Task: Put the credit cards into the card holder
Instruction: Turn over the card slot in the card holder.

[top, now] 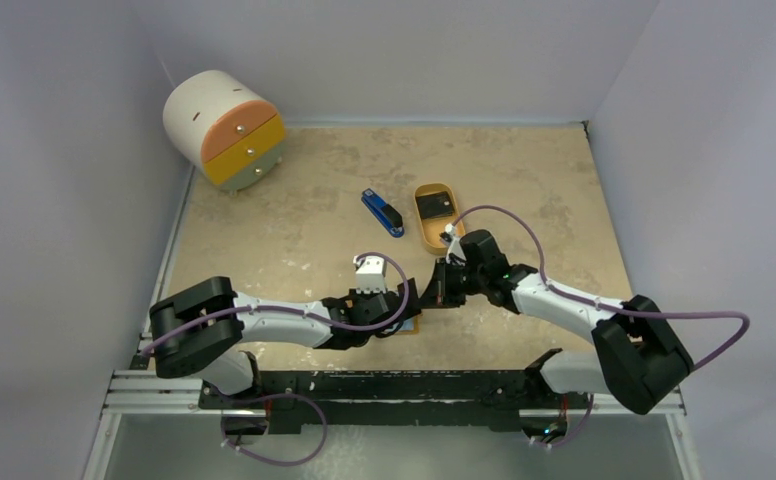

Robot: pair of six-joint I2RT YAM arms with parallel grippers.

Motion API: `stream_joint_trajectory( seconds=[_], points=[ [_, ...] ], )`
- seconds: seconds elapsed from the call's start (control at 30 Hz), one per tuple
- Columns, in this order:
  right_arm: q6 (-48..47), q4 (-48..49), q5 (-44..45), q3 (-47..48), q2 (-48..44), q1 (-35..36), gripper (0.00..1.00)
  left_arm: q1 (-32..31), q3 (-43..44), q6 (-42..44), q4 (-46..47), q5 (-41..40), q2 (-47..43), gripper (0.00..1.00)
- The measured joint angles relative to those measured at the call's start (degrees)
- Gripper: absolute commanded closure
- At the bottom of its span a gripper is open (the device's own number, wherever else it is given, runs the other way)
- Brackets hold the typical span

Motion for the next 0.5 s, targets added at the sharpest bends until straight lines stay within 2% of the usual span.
stream_joint_trajectory(
  seconds=[0.5],
  points=[
    [-0.2, -1.6, -0.1, -0.1, 2.4, 0.0, 1.00, 0.0, 0.0, 0.0, 0.0, 0.0, 0.0, 0.92]
  ],
)
